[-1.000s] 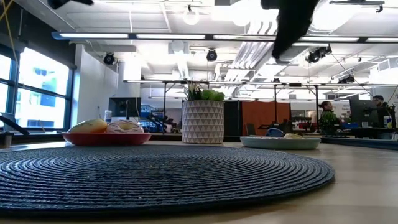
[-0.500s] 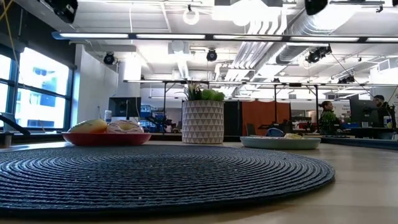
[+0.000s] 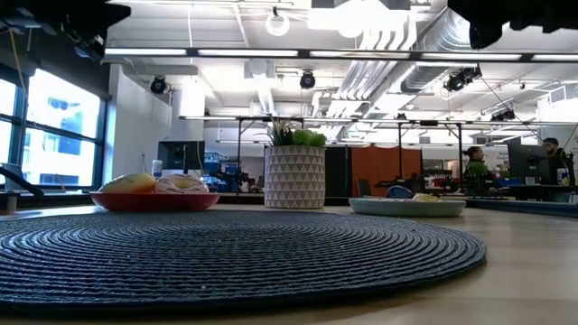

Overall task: Pick & Place donuts
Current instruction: Return to home position

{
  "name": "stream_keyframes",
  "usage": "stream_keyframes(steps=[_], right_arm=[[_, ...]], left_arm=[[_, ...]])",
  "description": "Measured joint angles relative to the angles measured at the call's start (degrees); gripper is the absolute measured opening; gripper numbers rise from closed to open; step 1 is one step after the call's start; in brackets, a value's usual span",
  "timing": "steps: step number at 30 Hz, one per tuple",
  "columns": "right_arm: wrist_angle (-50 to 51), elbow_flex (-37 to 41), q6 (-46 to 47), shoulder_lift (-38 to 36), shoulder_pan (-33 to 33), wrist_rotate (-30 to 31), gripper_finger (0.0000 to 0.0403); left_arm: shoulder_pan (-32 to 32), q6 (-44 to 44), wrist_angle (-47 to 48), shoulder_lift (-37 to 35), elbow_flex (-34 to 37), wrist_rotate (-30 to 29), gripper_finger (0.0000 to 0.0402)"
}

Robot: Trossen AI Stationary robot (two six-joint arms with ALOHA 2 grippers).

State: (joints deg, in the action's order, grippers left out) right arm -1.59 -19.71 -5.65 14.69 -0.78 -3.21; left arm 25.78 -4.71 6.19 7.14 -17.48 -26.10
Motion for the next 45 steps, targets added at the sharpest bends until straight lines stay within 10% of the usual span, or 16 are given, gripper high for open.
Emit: stream_keyframes(steps=[21,45], right_arm=[[-14.9,15.3,-0.4,-1.8,0.0,0.0,0.0173],[-15.2,16.9,-0.4,-1.6,0.0,0.0,0.0173]], left_arm=[[0.0,1.5,-15.6,0.0,14.7,1.2,0.0131],[0.1,1.5,-9.2,0.9,16.2,2.5,0.0131]])
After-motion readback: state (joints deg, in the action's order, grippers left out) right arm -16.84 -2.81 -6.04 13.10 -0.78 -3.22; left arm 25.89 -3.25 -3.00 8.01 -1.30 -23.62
